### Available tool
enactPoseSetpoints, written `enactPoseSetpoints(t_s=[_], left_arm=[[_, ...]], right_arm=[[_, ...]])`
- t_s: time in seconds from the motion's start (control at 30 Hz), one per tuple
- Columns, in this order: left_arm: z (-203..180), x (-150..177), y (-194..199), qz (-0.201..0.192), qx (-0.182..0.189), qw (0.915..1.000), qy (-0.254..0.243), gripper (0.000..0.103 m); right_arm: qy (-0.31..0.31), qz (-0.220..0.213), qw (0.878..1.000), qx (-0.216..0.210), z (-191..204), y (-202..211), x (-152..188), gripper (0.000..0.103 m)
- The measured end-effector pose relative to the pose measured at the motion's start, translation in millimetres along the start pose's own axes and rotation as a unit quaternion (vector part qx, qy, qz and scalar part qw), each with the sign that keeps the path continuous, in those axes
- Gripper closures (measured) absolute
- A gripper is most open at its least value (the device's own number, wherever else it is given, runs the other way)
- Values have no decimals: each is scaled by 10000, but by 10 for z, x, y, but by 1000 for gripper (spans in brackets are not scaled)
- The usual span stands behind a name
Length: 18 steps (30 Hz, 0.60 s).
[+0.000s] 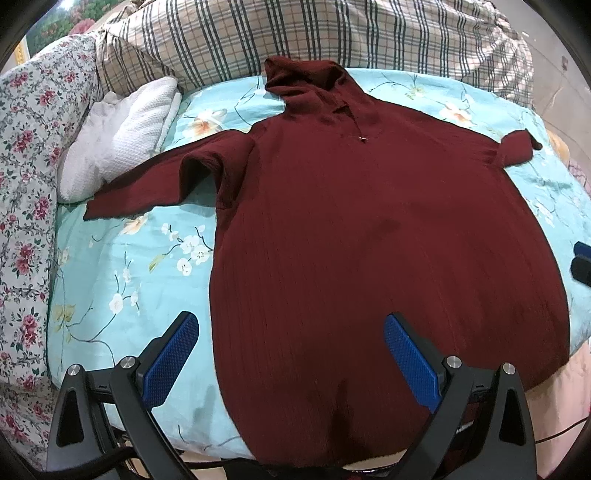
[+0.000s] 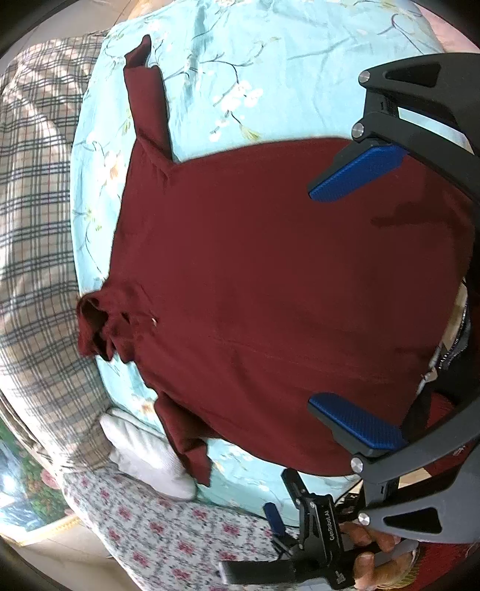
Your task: Fold large clothes
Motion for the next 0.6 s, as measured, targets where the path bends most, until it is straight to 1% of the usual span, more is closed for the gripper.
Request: enactPoseSetpoints(t_s=[0.03,0.1,0.13,0.2,0.23,0.3,0.33,0.37,0.4,0.43,0.47,0.53,0.57,0.6], left_arm=[[3,-21,-28,19,-7,10000,-3,2],[9,-72,-90,74,0,10000,6,2],[35,-64,-118,181,-114,9997,-71,2],[37,-140,-167,145,-118,9998,-54,2],[29,-203,-193,48,-44,10000,15,2],[37,-260,-245,65,-94,9999,-6,2],[28,-290,-272,65,-67,10000,16,2],[18,-319,-311,88,-64,9999,25,2],[13,-335,-341,117,-53,9999,32,2],[-3,-361,-381,148,-13,9999,51,2],[-8,-374,-416,194,-27,9998,32,2],[-31,-416,-491,255,-31,9997,3,2],[-51,-443,-530,276,-20,9996,-7,2],[-74,-477,-563,255,22,9997,13,2]], right_arm=[[6,-235,9997,-31,-43,41,-59,0],[-188,-379,9991,-55,-209,57,-182,0],[-275,-421,9987,-73,-274,57,-214,0],[-477,-503,9976,14,-522,49,-345,0],[-435,-557,9973,174,-637,77,-395,0],[-668,-618,9954,306,-952,84,-566,1],[-811,-650,9942,265,-1069,65,-633,3],[-903,-721,9928,305,-1228,86,-744,10],[-891,-808,9919,418,-1320,157,-829,14],[-1002,-897,9896,514,-1533,217,-973,22],[-1099,-929,9880,562,-1679,231,-1060,27],[-1440,-982,9825,655,-2075,165,-1282,29],[-1510,-1041,9801,765,-2245,188,-1379,34],[-1608,-1062,9774,863,-2415,141,-1473,36]])
Point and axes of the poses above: each gripper's, at about its wrist camera, not at the fingertips, and y roughly against the way its jaws point, z to its left, x to its underside, the point moved 10 cm from there along -y, roughly the way its jaws point
